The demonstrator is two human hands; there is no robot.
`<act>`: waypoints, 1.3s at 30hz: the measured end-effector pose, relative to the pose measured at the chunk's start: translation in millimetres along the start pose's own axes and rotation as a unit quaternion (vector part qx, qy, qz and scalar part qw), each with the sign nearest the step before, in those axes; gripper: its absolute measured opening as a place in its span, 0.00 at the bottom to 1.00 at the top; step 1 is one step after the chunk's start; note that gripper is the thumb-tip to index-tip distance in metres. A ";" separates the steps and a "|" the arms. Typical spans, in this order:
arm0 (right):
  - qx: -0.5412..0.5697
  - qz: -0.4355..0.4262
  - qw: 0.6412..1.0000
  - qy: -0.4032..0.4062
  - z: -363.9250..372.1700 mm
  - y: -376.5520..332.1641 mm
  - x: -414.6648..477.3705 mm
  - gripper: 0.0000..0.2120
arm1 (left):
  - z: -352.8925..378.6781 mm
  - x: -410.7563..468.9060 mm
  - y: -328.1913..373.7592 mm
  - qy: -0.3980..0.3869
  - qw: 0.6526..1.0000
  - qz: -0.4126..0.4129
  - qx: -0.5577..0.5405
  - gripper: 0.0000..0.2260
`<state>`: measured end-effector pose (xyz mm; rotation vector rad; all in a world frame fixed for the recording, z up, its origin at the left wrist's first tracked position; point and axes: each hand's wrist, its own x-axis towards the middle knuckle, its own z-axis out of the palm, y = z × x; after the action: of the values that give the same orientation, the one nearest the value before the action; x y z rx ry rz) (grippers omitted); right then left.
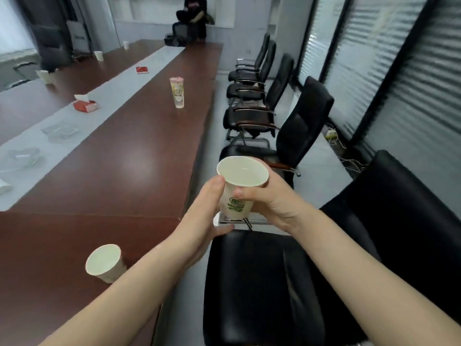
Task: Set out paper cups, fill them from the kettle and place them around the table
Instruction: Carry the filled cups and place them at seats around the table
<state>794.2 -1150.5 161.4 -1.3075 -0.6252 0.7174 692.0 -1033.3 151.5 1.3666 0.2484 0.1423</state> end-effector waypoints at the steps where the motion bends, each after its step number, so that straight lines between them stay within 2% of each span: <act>1: 0.004 -0.008 1.000 0.020 -12.3 -8.1 -13.1 0.30 | 17.1 3.7 4.6 -0.029 1.000 0.000 0.002 0.23; 3: 0.003 -0.018 0.999 0.042 -32.9 -20.5 -35.9 0.24 | 44.6 7.8 10.8 -0.080 0.997 -0.003 0.005 0.24; 4: 0.001 -0.018 0.998 0.060 -46.7 -26.2 -50.6 0.25 | 63.1 9.8 13.3 -0.105 0.994 -0.009 0.002 0.24; 7: -0.011 -0.006 0.994 0.106 -82.9 -40.3 -90.9 0.41 | 112.8 13.5 15.1 -0.163 0.986 -0.020 0.000 0.21; 8: -0.011 -0.006 0.992 0.122 -97.7 -44.5 -108.8 0.41 | 135.0 14.5 13.3 -0.179 0.984 -0.024 0.009 0.19; 12: -0.005 -0.029 0.985 0.169 -144.0 -57.2 -167.0 0.28 | 205.0 11.8 4.4 -0.217 0.975 -0.040 0.014 0.15; 18: -0.021 -0.019 0.979 0.204 -226.9 -73.1 -253.3 0.30 | 322.9 -1.3 -16.2 -0.256 0.965 -0.059 0.007 0.14; 23: -0.035 -0.005 0.976 0.215 -309.0 -87.6 -325.6 0.26 | 430.9 -12.1 -36.8 -0.240 0.968 -0.069 -0.009 0.14; 26: -0.028 -0.004 0.973 0.228 -335.3 -90.3 -343.2 0.23 | 465.3 -8.2 -46.1 -0.223 0.972 -0.079 -0.014 0.18; 31: -0.020 0.004 0.966 0.259 -400.3 -93.2 -368.6 0.39 | 539.3 8.5 -57.9 -0.199 0.975 -0.091 -0.023 0.17; 36: -0.004 0.006 0.960 0.281 -469.9 -94.6 -373.6 0.32 | 602.7 44.6 -69.7 -0.171 0.978 -0.107 -0.046 0.14; 39: -0.006 0.013 0.961 0.277 -514.9 -96.7 -365.3 0.31 | 637.0 75.8 -78.6 -0.154 0.979 -0.116 -0.073 0.15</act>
<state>964.6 -1765.9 170.7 -1.4478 -0.1578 0.3381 925.8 -1634.9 183.6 1.1841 0.1318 -0.2402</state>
